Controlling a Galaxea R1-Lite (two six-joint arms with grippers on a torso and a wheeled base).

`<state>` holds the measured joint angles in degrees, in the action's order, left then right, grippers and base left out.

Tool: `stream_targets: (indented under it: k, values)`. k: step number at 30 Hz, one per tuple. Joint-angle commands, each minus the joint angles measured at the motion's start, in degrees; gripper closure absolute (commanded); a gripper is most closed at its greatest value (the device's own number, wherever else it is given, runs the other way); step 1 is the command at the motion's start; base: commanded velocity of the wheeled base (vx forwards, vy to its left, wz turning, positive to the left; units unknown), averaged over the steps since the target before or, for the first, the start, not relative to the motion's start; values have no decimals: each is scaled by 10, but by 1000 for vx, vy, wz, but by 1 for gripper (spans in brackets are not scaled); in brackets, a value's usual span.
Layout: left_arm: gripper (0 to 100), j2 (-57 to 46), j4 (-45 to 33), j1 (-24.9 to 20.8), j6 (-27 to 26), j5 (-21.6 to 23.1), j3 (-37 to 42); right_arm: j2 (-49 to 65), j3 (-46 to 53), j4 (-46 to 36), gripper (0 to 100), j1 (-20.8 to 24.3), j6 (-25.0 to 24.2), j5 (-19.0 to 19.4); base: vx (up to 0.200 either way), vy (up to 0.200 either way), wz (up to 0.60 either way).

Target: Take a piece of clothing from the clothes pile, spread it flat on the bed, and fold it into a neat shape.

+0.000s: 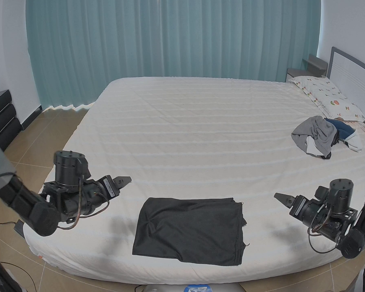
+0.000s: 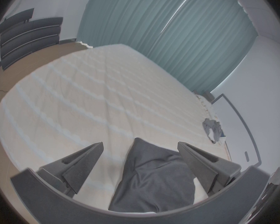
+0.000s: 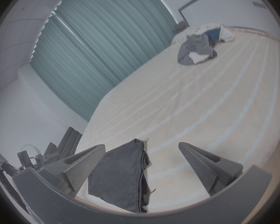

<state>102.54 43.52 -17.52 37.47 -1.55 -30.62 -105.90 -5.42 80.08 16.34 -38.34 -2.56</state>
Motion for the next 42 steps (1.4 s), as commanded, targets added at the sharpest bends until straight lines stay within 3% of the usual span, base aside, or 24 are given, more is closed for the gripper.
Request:
stream_targets:
  k: [1, 3, 5, 6, 7, 8, 9, 12, 13, 15, 20, 26, 33, 39, 42]
  values:
    - [0, -210, -1, 15, -50, -24, 84, 228, 54, -40, 0, -25, 73, -22, 0, 0, 0]
    - [0, -282, -3, 15, -71, -58, 108, 331, 54, -113, 0, -25, 143, -35, 0, 0, 0]
    - [0, -296, -3, 15, -74, -67, 112, 357, 54, -135, 0, -25, 159, -35, 0, 0, 0]
    - [0, -335, -4, 15, -86, -95, 124, 439, 54, -195, 0, -25, 193, -34, 0, 0, 0]
    - [0, -335, -4, 15, -86, -95, 124, 439, 54, -195, 0, -25, 193, -34, 0, 0, 0]
    - [0, -371, -3, 15, -115, -126, 140, 518, 53, -268, 0, -25, 219, -32, 0, 0, 0]
    - [0, -376, -3, 15, -119, -131, 143, 529, 53, -279, 0, -25, 223, -32, 0, 0, 0]
    - [0, -441, -4, 14, -181, -176, 177, 661, 52, -419, 0, -29, 258, -35, 0, 0, 0]
    - [0, -441, -4, 14, -181, -176, 177, 661, 52, -419, 0, -29, 258, -35, 0, 0, 0]
    - [0, -494, -8, 14, -216, -203, 188, 765, 45, -524, 0, -38, 288, -36, 0, 0, 0]
    - [0, -598, -97, 14, -266, -260, 188, 891, 15, -670, 0, -75, 306, -31, 0, 0, 0]
    - [0, -744, -214, 37, -336, -286, 185, 1003, -23, -819, 0, -88, 345, -24, 0, 0, 0]
    - [0, -839, -267, 138, -365, -285, 183, 1003, -42, -828, 0, -88, 356, -46, 0, 0, 0]
    - [0, -902, -294, 202, -370, -282, 183, 1002, -2, -830, 0, -96, 353, -162, 0, 0, 0]
    - [0, -931, -307, 225, -371, -274, 184, 1003, -2, -839, 0, -101, 355, -197, 0, 0, 0]
